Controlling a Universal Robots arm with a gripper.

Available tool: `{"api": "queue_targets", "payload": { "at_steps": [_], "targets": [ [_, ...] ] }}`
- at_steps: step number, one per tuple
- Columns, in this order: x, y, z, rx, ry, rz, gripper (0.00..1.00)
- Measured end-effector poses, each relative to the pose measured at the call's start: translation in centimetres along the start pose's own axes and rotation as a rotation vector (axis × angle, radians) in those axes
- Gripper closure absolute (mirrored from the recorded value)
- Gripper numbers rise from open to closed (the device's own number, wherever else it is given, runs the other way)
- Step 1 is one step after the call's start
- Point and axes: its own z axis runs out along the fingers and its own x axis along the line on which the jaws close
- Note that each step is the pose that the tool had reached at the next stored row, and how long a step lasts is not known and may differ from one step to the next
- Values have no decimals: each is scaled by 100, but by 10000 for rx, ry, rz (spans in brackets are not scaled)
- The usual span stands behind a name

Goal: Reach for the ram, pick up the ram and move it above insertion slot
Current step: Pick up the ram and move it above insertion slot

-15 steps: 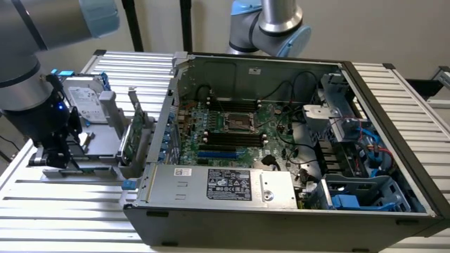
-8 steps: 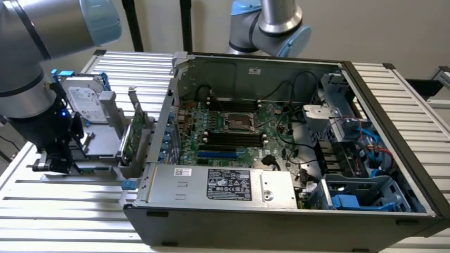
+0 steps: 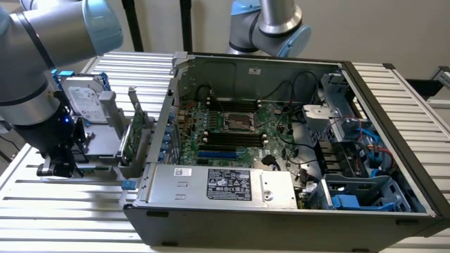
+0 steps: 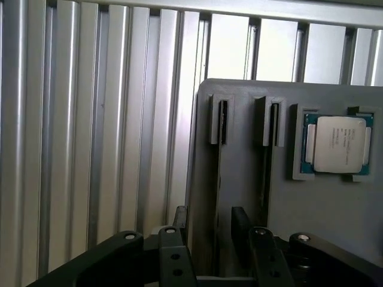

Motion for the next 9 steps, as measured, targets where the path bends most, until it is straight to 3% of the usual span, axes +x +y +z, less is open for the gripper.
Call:
{"api": "queue_targets", "payload": {
  "at_steps": [9],
  "targets": [
    [-38,17,66,1,-18,0,58]
  ]
}}
